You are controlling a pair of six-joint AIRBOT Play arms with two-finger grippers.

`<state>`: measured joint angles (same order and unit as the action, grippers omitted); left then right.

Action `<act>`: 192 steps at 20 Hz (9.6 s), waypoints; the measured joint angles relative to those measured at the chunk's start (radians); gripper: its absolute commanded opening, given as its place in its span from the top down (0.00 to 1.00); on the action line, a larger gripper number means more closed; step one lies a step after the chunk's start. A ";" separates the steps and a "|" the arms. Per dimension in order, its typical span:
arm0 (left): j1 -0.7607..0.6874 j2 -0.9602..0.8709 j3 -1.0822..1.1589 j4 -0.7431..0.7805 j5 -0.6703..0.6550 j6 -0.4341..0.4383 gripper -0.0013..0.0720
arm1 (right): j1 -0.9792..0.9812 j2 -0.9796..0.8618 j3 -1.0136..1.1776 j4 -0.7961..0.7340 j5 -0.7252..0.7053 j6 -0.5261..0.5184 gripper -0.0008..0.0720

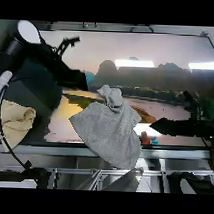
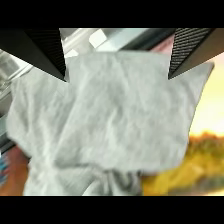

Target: Fold the shirts.

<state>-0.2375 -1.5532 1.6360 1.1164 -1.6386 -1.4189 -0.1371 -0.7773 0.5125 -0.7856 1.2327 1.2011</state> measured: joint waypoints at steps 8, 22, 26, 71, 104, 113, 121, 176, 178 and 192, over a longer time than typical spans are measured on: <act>0.082 0.000 -0.494 0.032 0.161 0.035 0.01 | 0.137 -0.339 -0.058 0.018 -0.126 -0.088 0.40; 0.051 0.016 -0.638 -0.034 0.482 0.095 0.95 | 0.292 -0.506 0.038 0.451 -0.062 -0.385 0.97; 0.068 0.161 -0.465 -0.140 0.369 0.127 0.96 | 0.157 -0.333 0.216 0.475 0.074 -0.337 0.97; 0.087 -0.075 -0.432 -0.293 0.357 0.186 0.01 | -0.233 -0.373 -0.075 0.019 -0.098 -0.030 0.46; 0.372 0.265 -0.233 -1.133 0.034 0.243 0.95 | -0.508 0.112 0.517 0.880 0.033 -0.110 0.97; 0.386 0.566 -0.431 -1.429 0.053 0.280 0.96 | -0.488 0.215 0.549 1.026 0.111 -0.170 0.97; 0.366 0.525 -0.561 -1.006 0.299 0.245 0.96 | -0.289 0.109 0.414 0.584 0.039 -0.047 0.97; 0.314 0.543 0.248 -0.528 0.027 0.172 0.95 | -0.598 0.197 0.718 1.018 0.104 -0.273 0.97; 0.326 0.541 0.272 -0.507 0.032 0.172 0.95 | -0.573 0.206 0.717 0.916 0.096 -0.246 0.97; 0.297 -0.229 0.315 -0.478 0.056 0.246 0.00 | -0.098 -0.402 0.437 0.672 -0.375 -0.490 0.62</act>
<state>0.0593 -1.7817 1.9514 0.6388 -1.5829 -1.1725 -0.2356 -1.1790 0.9497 -0.1135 0.8581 0.7109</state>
